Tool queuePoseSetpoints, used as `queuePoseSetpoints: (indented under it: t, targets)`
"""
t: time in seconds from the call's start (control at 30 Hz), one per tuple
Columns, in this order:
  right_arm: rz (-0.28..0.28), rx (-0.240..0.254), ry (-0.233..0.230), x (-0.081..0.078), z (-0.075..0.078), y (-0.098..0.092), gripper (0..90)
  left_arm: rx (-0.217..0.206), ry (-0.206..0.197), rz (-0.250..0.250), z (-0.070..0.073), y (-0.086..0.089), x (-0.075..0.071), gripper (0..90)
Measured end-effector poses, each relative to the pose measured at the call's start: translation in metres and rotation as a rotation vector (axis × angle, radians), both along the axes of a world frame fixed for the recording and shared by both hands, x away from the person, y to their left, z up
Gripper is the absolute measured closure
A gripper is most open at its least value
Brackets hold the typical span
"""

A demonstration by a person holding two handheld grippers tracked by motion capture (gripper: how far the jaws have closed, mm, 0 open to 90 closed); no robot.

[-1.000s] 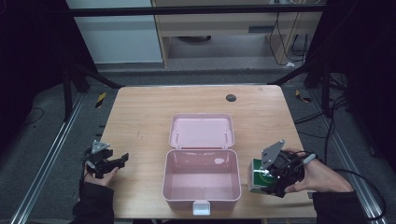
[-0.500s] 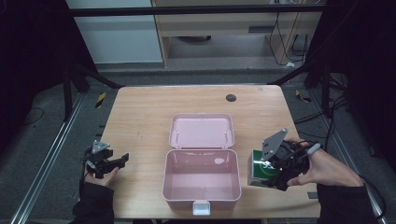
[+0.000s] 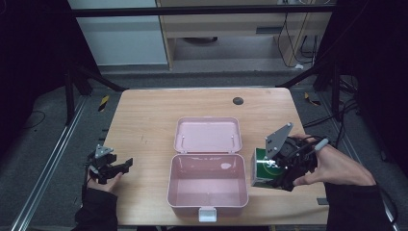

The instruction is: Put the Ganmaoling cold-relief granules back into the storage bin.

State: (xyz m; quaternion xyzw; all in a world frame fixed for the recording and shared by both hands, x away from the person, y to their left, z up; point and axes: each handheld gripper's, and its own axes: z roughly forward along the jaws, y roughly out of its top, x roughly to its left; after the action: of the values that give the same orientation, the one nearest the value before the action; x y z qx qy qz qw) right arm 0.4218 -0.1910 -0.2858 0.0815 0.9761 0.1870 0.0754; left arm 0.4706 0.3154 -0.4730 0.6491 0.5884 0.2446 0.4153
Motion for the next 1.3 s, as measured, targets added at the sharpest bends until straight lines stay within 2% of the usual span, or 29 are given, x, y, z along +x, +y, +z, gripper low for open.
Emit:
queuePoseSetpoints:
  t: [0.17, 0.33, 0.57, 1.13, 1.3]
  targets:
    - [0.009, 0.011, -0.016, 0.000, 0.007, 0.007, 15.9, -0.003, 0.000, 0.002, 0.000, 0.000, 0.000, 29.3]
    - [0.019, 0.033, -0.036, 0.003, 0.015, 0.022, 15.9, 0.000, 0.001, 0.001, 0.000, 0.000, 0.000, 29.3]
    - [0.039, 0.053, -0.040, 0.005, 0.020, 0.037, 15.9, -0.002, 0.002, 0.002, 0.000, 0.000, 0.000, 29.3]
    - [0.078, 0.084, -0.044, 0.013, 0.014, 0.075, 15.8, -0.001, 0.007, 0.005, -0.001, 0.001, 0.001, 29.3]
    - [0.092, 0.061, -0.034, 0.014, 0.005, 0.085, 15.8, -0.006, 0.004, 0.007, 0.000, 0.001, 0.001, 29.3]
